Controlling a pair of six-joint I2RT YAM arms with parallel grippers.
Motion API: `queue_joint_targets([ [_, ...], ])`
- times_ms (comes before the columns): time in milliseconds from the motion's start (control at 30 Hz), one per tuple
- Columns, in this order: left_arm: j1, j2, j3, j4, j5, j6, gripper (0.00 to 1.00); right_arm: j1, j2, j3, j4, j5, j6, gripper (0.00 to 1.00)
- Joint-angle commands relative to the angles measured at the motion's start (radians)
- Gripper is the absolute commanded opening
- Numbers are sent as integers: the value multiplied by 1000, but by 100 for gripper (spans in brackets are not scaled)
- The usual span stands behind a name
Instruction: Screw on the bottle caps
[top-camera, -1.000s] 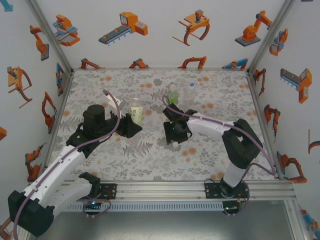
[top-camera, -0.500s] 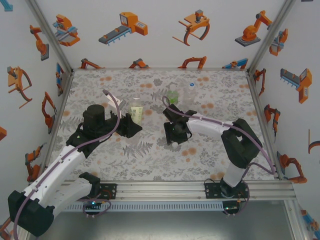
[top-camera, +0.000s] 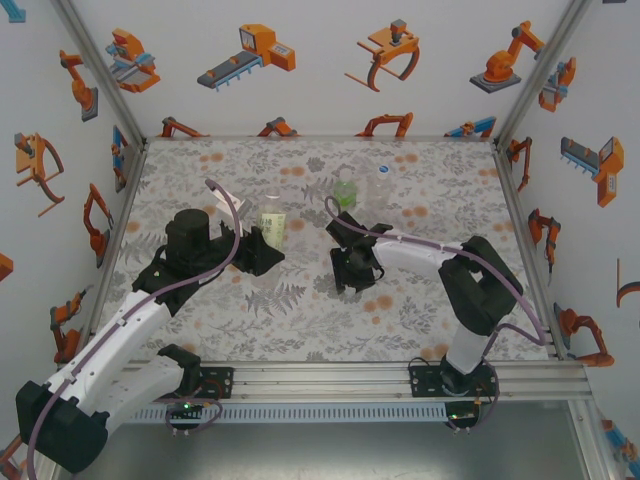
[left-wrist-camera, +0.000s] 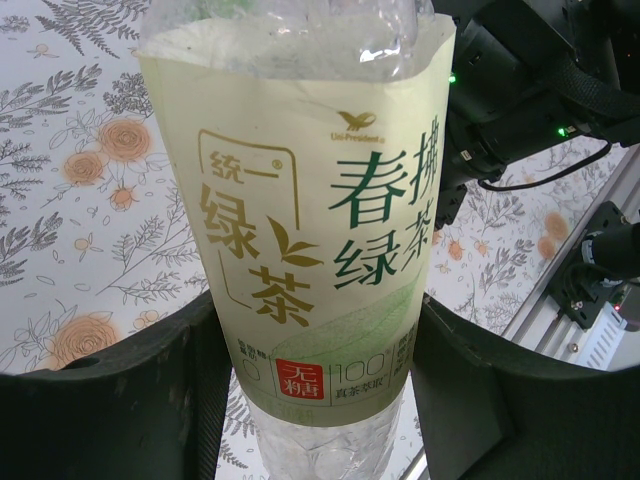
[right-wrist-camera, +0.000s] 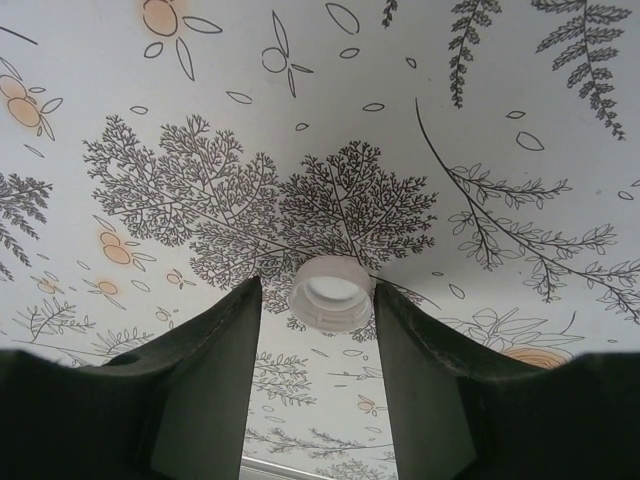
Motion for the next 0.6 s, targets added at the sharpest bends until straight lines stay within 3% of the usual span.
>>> queue_joint_targets([
  [0, 3, -3, 30, 27, 20, -5, 0, -3, -47, 28, -42, 32, 3, 48],
  [567, 5, -3, 25, 30, 19, -5, 0, -3, -35, 32, -28, 1, 8, 46],
])
